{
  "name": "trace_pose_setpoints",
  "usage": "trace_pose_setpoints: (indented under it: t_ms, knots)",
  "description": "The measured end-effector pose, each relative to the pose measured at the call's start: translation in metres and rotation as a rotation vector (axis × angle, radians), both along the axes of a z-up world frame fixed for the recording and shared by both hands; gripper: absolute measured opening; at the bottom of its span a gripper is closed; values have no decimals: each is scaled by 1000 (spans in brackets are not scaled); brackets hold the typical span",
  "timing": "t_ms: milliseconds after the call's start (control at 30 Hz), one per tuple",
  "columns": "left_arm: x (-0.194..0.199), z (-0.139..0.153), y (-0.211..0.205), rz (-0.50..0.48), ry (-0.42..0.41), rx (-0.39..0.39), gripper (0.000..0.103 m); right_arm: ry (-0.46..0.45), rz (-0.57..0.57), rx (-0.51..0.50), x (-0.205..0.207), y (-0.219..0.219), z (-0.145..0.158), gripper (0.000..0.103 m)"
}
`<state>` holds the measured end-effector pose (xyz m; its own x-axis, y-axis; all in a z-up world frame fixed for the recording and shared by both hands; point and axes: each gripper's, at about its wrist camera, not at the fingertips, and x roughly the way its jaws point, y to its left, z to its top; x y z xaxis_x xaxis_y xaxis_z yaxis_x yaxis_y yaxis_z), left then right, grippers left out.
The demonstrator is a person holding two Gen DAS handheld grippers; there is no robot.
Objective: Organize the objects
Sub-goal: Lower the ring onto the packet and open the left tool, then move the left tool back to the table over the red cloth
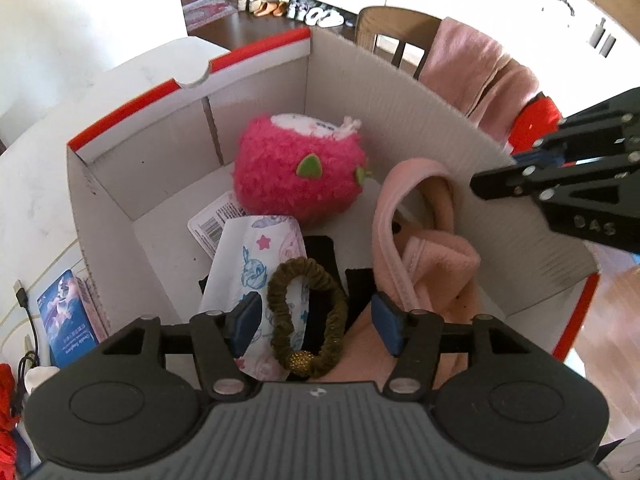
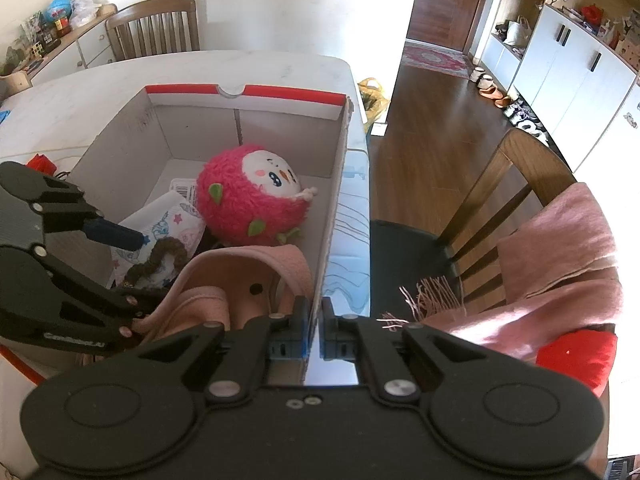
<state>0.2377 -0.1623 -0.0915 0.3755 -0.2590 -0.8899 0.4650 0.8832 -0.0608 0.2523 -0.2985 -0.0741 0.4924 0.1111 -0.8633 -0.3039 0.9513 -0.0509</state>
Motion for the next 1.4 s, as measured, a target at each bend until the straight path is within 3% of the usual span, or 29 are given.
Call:
trace_pose_setpoints:
  t_ms: [100, 200, 500, 767, 1067, 1400]
  knots:
    - [-5, 10, 5, 12, -18, -27, 60, -1, 0, -1, 0, 0, 0, 4]
    - [-8, 20, 7, 33, -44, -51, 70, 0, -1, 0, 0, -1, 0, 4]
    - [-25, 53, 38, 117, -103, -146, 70, -1, 0, -1, 0, 0, 0, 4]
    - [-43, 70, 85, 224, -144, -192, 81, -1, 1, -4, -1, 0, 0, 4]
    - [-63, 73, 146, 348, -169, -206, 87, 0, -4, -12, -3, -1, 2, 4]
    - [-71, 60, 210, 474, -187, -140, 102, -1, -9, -28, -3, -6, 3, 4]
